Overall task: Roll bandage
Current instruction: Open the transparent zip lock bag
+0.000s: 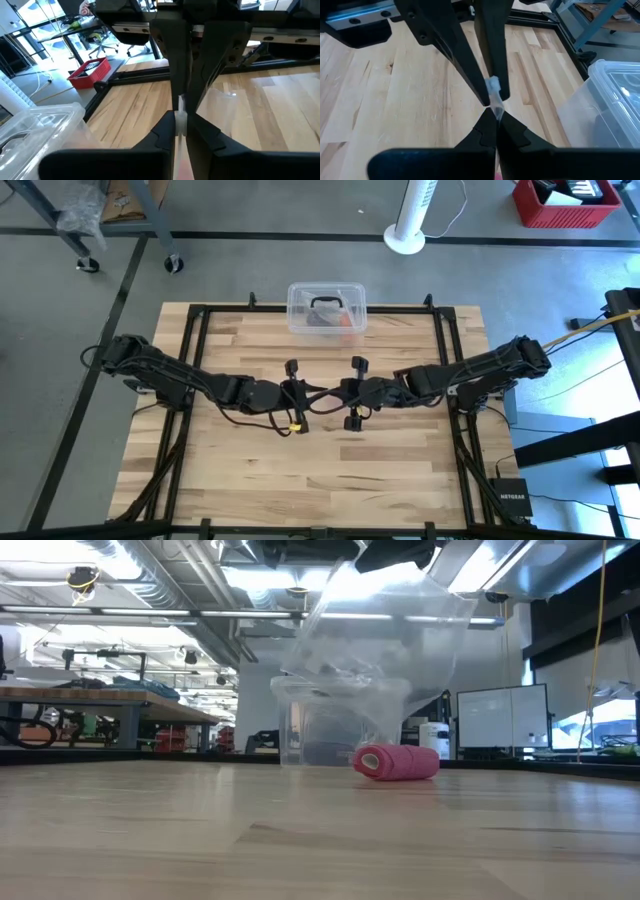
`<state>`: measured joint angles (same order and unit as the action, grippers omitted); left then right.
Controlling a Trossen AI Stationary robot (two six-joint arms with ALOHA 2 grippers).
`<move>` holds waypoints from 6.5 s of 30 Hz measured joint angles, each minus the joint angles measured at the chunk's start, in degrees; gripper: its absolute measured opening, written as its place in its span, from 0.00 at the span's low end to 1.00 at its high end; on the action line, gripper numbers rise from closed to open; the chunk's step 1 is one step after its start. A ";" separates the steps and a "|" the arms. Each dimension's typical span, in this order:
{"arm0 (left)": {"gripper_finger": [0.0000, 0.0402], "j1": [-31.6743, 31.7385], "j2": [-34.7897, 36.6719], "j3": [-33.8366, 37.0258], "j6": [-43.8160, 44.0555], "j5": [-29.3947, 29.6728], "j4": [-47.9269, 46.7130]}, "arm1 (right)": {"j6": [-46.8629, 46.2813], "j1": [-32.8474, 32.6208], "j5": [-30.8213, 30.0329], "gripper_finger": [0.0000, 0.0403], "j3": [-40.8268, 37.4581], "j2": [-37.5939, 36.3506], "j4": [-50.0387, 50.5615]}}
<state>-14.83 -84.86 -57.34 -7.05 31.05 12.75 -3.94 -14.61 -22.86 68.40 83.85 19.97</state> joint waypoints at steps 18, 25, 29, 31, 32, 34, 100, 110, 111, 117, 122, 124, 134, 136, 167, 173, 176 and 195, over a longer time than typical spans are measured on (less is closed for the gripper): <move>0.08 0.59 0.15 -0.09 -0.47 -0.16 -5.67 | 1.24 0.00 2.92 0.00 0.80 0.00 -0.24; 0.06 0.99 0.13 -0.04 0.30 0.05 -9.61 | 1.24 -0.04 3.00 0.00 0.87 -0.99 -0.38; 0.08 1.87 0.11 -0.02 2.27 0.25 -14.46 | 1.24 -0.05 3.05 0.00 0.92 -2.64 -0.14; 0.08 2.36 0.09 0.02 3.66 0.26 -17.95 | 1.25 -0.09 3.40 0.00 0.94 -3.53 0.09; 0.08 2.60 0.07 0.02 4.18 0.26 -19.51 | 1.29 -0.09 3.63 0.00 0.94 -4.00 0.21; 0.08 2.98 0.00 0.03 5.46 0.28 -22.83 | 1.36 -0.09 4.44 0.00 0.94 -5.08 0.48; 0.02 0.68 -4.28 -5.53 0.83 -3.48 -21.52 | 11.99 0.00 11.92 0.04 0.50 -1.22 1.52; 0.01 0.76 2.16 -8.69 18.88 -3.19 -37.59 | 15.73 -2.19 0.23 0.34 11.95 -1.22 19.04; 0.00 0.99 2.16 -8.70 20.01 -3.17 -37.97 | 16.65 -2.70 0.12 0.37 12.89 -1.23 18.98; 0.01 2.26 2.10 -8.70 25.16 -3.17 -40.46 | 29.33 -5.51 9.13 0.46 11.88 0.48 8.71; 0.01 2.26 2.08 -8.70 26.11 -3.13 -40.39 | 41.03 -5.60 3.38 0.47 10.10 7.32 2.31; 0.01 2.03 2.03 -8.70 26.08 -3.15 -40.34 | 45.64 -4.99 -2.81 0.47 10.12 10.09 -0.04; 0.01 2.18 2.03 -8.70 24.62 -3.36 -40.15 | 52.94 -2.79 -11.20 0.42 10.12 17.64 -4.00; 0.01 2.18 2.03 -8.70 24.62 -3.47 -40.15 | 53.02 -2.56 -11.87 0.38 10.12 17.77 -3.95; 0.01 1.29 0.61 -8.63 27.92 0.72 -45.99 | 26.39 0.46 -2.46 0.01 10.25 32.60 -6.94; 0.01 2.77 -3.14 -8.66 27.77 0.25 -46.96 | 25.17 0.48 -0.48 0.01 10.09 33.66 -5.45; 0.01 3.87 -3.75 -8.66 28.23 -0.91 -47.49 | 24.89 0.53 -1.21 0.01 8.89 33.70 -5.49; 0.01 4.41 -5.03 -8.68 27.60 -1.14 -47.91 | 20.60 1.07 -1.46 0.30 8.33 33.73 -2.89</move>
<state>-10.41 -89.89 -66.02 20.55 29.91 -35.16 16.65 -13.54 -24.33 76.73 117.58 17.08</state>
